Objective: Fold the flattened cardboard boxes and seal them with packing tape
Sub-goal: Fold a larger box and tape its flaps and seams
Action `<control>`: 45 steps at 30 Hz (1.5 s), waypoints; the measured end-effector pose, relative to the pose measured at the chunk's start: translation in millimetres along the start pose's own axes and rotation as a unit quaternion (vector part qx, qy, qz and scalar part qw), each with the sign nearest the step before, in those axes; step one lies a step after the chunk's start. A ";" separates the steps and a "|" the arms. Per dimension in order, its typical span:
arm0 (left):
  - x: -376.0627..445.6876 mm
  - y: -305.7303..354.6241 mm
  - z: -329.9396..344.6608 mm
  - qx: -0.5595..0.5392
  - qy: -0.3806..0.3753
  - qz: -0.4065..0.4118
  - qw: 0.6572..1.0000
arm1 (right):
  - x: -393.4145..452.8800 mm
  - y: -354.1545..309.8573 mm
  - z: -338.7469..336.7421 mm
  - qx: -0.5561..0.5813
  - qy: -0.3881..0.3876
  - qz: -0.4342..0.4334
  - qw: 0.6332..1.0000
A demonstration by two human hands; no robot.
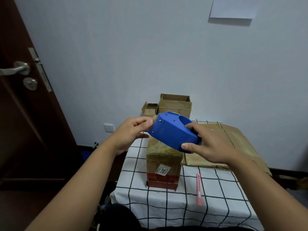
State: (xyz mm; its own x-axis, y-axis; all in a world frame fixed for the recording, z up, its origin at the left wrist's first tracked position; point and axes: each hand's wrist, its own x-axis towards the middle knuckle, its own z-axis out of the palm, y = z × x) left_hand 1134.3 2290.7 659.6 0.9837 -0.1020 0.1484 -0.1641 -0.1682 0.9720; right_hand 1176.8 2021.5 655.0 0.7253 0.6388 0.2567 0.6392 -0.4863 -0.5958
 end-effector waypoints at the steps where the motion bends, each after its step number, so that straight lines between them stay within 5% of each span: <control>1: -0.1 0.4 0.2 -0.001 0.001 -0.001 1.000 | 0.1 0.0 -1.1 0.001 -0.003 0.000 1.000; 5: 1.5 0.4 2.6 -0.022 0.043 -0.005 0.999 | 0.6 -2.6 -5.3 0.005 -0.024 0.000 1.000; 12: 10.7 -4.6 13.7 0.120 0.191 0.039 0.973 | 6.6 -10.2 -7.4 0.001 -0.036 0.010 0.999; 23: 27.9 6.7 3.8 -0.046 0.271 -0.029 0.961 | 12.3 -19.5 -37.9 -0.008 -0.025 0.030 0.999; 45: 14.7 4.6 18.8 -0.040 0.275 -0.103 0.955 | 17.9 -39.6 -69.6 -0.226 -0.075 0.039 0.970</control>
State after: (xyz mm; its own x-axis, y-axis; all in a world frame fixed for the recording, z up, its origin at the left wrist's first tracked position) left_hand 1146.5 2270.0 662.9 0.8887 0.4585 0.0050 0.0212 -0.0519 0.9984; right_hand 1182.4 2010.7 736.1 0.7526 0.6523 0.0902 0.6549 -0.7271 -0.2060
